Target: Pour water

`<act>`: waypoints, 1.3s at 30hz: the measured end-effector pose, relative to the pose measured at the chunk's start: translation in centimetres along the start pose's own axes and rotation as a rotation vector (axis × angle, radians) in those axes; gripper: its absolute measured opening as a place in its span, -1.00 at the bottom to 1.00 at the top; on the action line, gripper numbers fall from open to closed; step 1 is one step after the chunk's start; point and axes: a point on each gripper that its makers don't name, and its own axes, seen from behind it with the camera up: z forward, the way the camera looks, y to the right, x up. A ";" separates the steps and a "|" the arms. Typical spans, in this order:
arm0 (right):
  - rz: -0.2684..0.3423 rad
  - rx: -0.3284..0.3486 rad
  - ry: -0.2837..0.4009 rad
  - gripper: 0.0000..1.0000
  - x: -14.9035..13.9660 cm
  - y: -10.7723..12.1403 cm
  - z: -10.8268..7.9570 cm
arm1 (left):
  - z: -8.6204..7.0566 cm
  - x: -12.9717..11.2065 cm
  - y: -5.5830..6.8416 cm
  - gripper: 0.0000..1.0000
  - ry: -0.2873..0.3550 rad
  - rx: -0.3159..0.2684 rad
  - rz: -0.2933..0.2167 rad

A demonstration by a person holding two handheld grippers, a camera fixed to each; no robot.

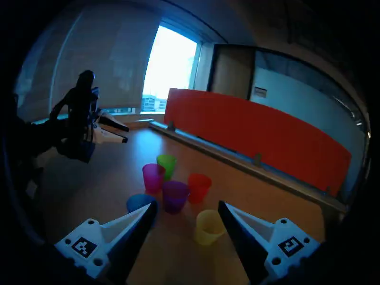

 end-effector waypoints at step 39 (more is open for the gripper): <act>-0.007 0.221 -0.112 1.00 -2.8 -5.9 4.2 | 9.8 -4.0 0.4 0.85 -0.191 -0.183 0.066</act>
